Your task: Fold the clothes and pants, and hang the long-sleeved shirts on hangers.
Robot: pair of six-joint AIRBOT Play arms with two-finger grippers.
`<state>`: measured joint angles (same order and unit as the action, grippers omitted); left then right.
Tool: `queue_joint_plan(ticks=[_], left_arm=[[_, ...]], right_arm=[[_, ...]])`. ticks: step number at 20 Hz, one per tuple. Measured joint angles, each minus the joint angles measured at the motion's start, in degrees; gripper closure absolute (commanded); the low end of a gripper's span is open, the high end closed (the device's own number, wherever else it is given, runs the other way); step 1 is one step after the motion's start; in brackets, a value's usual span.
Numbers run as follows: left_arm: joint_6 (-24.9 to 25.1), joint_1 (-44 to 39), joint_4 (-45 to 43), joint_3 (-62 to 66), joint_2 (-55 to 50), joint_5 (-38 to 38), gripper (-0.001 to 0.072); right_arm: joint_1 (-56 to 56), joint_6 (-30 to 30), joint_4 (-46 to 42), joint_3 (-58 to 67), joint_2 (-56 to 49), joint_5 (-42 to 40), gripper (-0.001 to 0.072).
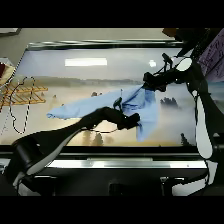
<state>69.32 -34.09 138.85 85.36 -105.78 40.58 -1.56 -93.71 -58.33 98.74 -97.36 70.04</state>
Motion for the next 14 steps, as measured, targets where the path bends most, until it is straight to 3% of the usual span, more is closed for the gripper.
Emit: queue_joint_plan(ticks=[10,14], left_arm=[[6.4,25.2,-12.7,2.0,40.0,8.1,0.0692],[5.8,36.7,-16.0,3.4,57.2,8.6,0.0692]], right_arm=[[0.0,-10.5,-23.5,7.3,21.9,-9.5,0.0685],[0.0,-12.1,-26.4,10.5,34.4,-12.1,0.0684]])
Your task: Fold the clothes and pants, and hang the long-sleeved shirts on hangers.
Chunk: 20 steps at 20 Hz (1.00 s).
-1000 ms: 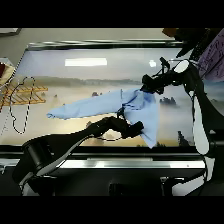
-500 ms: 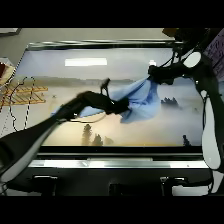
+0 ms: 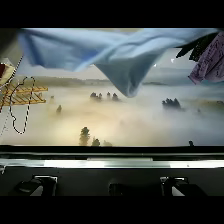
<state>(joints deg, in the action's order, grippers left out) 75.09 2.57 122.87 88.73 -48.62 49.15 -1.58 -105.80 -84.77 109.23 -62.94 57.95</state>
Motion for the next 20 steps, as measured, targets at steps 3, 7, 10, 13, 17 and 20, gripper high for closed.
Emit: queue_joint_plan(ticks=[3,7,10,13,17,20], left_arm=[[-1.8,7.4,-2.4,0.4,9.4,0.0,0.0692],[-3.1,14.3,-4.6,0.5,15.4,0.0,0.0692],[-3.8,16.2,-4.9,0.4,14.4,0.9,0.0692],[-4.3,17.0,-5.2,0.1,8.3,4.1,0.0691],[-3.6,16.8,-5.5,-1.9,-6.3,7.2,0.0691],[-1.9,14.8,-5.8,-3.3,-20.3,7.8,0.0691]], right_arm=[[0.0,-0.3,1.2,0.9,9.6,-4.1,0.0684],[0.0,-0.4,4.1,1.2,16.2,-9.4,0.0685],[0.0,-0.9,5.2,1.2,14.5,-11.1,0.0684],[-0.1,-1.8,7.2,1.2,6.7,-11.0,0.0684],[-0.1,-1.8,11.8,1.2,-11.1,-8.5,0.0683],[-0.1,-0.4,16.8,1.2,-26.3,-8.7,0.0683]])
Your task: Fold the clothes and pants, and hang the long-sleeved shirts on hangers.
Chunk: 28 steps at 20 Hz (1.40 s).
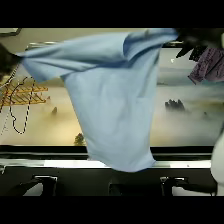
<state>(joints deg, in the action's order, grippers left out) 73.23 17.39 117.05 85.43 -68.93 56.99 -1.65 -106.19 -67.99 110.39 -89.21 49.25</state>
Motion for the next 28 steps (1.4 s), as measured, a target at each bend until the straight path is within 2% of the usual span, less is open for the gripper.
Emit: queue_joint_plan(ticks=[5,8,10,11,14,19,21,23,28], left_arm=[[1.4,-4.2,0.1,-0.6,-18.8,-3.0,0.0691],[1.6,-5.7,0.3,-0.7,-24.6,-5.9,0.0691],[1.7,-6.2,0.5,-0.7,-26.6,-7.3,0.0691],[1.8,-6.4,0.5,-0.7,-27.1,-7.6,0.0691],[1.8,-6.4,0.5,-0.7,-28.0,-8.0,0.0690],[1.8,-6.1,0.5,-0.7,-28.2,-5.7,0.0690],[1.8,-6.1,0.5,-0.7,-28.2,-4.4,0.0690],[1.9,-6.1,0.5,-0.7,-28.2,-3.3,0.0691],[1.8,-6.1,0.5,-0.7,-28.2,-1.4,0.0691]], right_arm=[[0.0,5.0,14.2,0.0,-19.8,-0.4,0.0675],[0.0,7.0,19.1,0.0,-25.5,-0.2,0.0488],[0.4,7.6,20.8,0.1,-26.7,0.7,0.0304],[1.0,8.0,21.3,0.1,-26.7,1.7,0.0283],[5.6,10.8,22.0,0.1,-24.5,8.6,0.0280],[16.9,17.3,17.0,-3.5,-17.6,29.2,0.0227],[20.5,20.2,15.7,-11.4,-12.9,36.1,0.0227],[22.7,22.4,14.4,-22.0,-7.4,38.8,0.0228],[24.6,27.4,12.1,-51.9,7.5,38.3,0.0227]])
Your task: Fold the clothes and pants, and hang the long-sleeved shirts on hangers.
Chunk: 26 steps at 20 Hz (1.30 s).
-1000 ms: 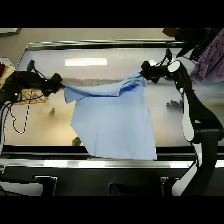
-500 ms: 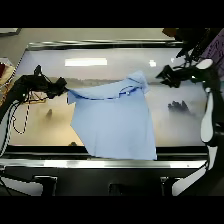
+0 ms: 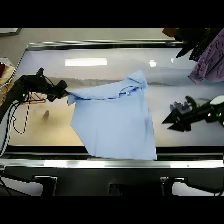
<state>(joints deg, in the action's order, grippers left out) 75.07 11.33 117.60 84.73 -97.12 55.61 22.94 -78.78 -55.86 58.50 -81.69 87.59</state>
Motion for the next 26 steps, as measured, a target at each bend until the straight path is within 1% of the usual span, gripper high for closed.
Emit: queue_joint_plan(ticks=[4,8,11,16,20,22,23,24,26], left_arm=[[0.0,0.0,0.0,0.0,0.0,1.0,0.0690],[0.0,0.0,0.0,0.0,0.0,1.4,0.0690],[0.0,0.0,0.0,0.0,0.0,1.4,0.0690],[0.0,0.0,0.0,0.0,0.0,1.4,0.0690],[0.0,0.0,0.0,0.0,0.0,1.5,0.0690],[0.0,0.0,0.0,0.0,0.0,1.5,0.0690],[0.0,0.0,0.0,0.0,0.0,1.5,0.0690],[0.0,0.0,0.0,0.0,0.0,1.5,0.0690],[0.0,0.0,0.0,0.0,0.0,1.5,0.0690]], right_arm=[[0.3,2.1,-1.2,-16.7,9.0,-1.7,0.0228],[0.4,2.8,-2.3,-26.2,13.4,-3.8,0.0228],[0.4,3.0,-2.5,-29.5,14.5,-6.5,0.0229],[0.4,3.2,-2.1,-31.3,15.0,-10.7,0.0229],[0.1,3.4,2.8,-33.9,15.1,-13.3,0.0242],[-1.5,3.8,4.3,-35.0,15.1,-15.0,0.0435],[-2.6,3.8,4.5,-35.5,15.1,-16.0,0.0643],[-3.7,3.9,4.5,-35.8,15.1,-17.4,0.0684],[-4.8,4.1,6.1,-35.9,15.4,-18.6,0.0684]])
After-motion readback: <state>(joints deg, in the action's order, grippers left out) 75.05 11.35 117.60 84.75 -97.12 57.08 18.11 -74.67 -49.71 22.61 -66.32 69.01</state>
